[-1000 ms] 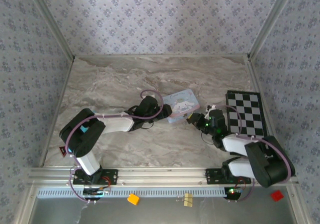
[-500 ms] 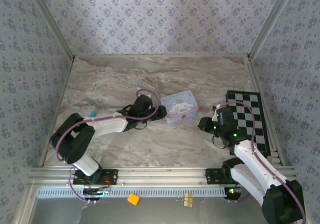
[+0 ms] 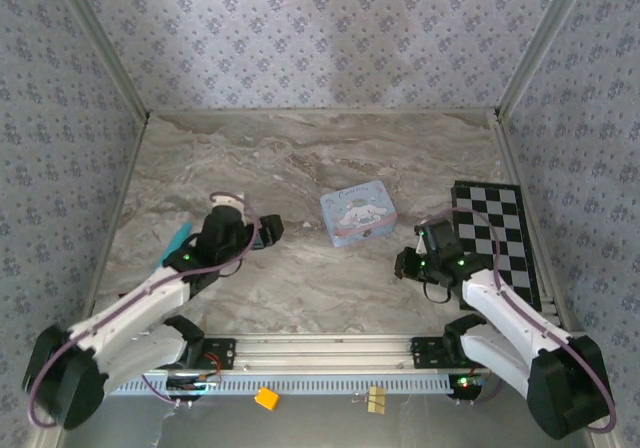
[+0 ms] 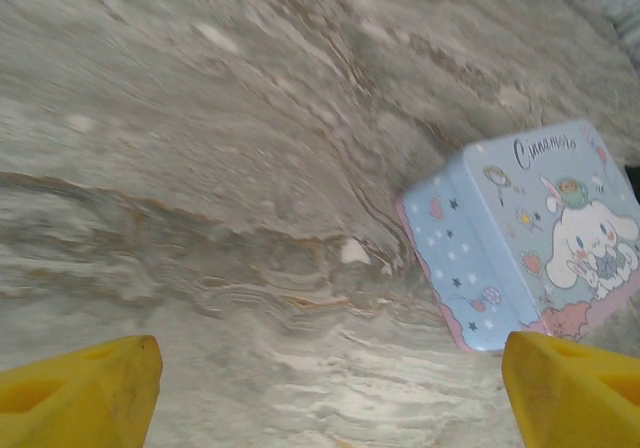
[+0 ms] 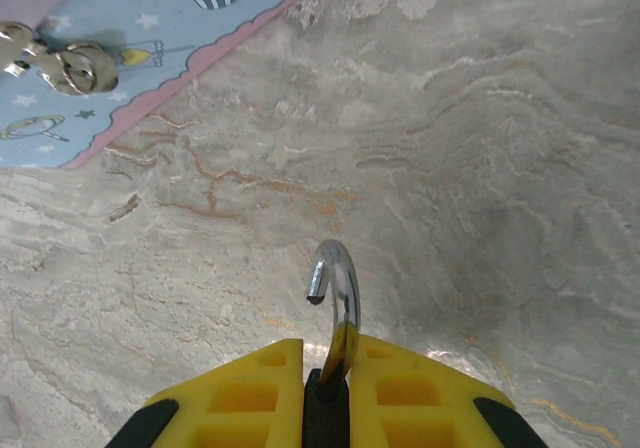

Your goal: Unlock a padlock with a key

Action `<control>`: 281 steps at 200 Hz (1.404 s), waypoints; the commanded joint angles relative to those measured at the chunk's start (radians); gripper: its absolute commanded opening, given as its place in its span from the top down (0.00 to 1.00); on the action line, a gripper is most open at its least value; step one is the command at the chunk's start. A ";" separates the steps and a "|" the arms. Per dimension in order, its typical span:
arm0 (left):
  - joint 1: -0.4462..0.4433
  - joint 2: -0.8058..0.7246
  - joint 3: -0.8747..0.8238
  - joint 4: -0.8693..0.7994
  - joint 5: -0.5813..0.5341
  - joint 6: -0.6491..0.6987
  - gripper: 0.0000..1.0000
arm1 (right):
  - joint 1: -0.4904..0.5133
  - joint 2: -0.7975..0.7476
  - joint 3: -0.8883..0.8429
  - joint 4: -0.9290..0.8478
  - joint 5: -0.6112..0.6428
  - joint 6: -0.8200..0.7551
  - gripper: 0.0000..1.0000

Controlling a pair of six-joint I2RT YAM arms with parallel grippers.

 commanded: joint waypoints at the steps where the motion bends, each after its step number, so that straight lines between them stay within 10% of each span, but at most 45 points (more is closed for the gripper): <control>1: 0.041 -0.126 -0.036 -0.112 -0.062 0.063 0.11 | 0.013 0.029 -0.015 0.030 -0.026 0.024 0.95; 123: 0.120 -0.429 -0.132 -0.230 -0.137 0.070 0.08 | -0.001 0.168 -0.042 0.054 -0.059 0.070 0.92; 209: 0.141 -0.443 -0.139 -0.241 -0.166 0.059 0.07 | -0.004 0.078 -0.021 -0.040 0.023 0.041 0.59; 281: 0.159 -0.441 -0.075 -0.327 -0.414 0.014 0.00 | -0.054 -0.100 0.092 -0.139 0.038 -0.076 0.49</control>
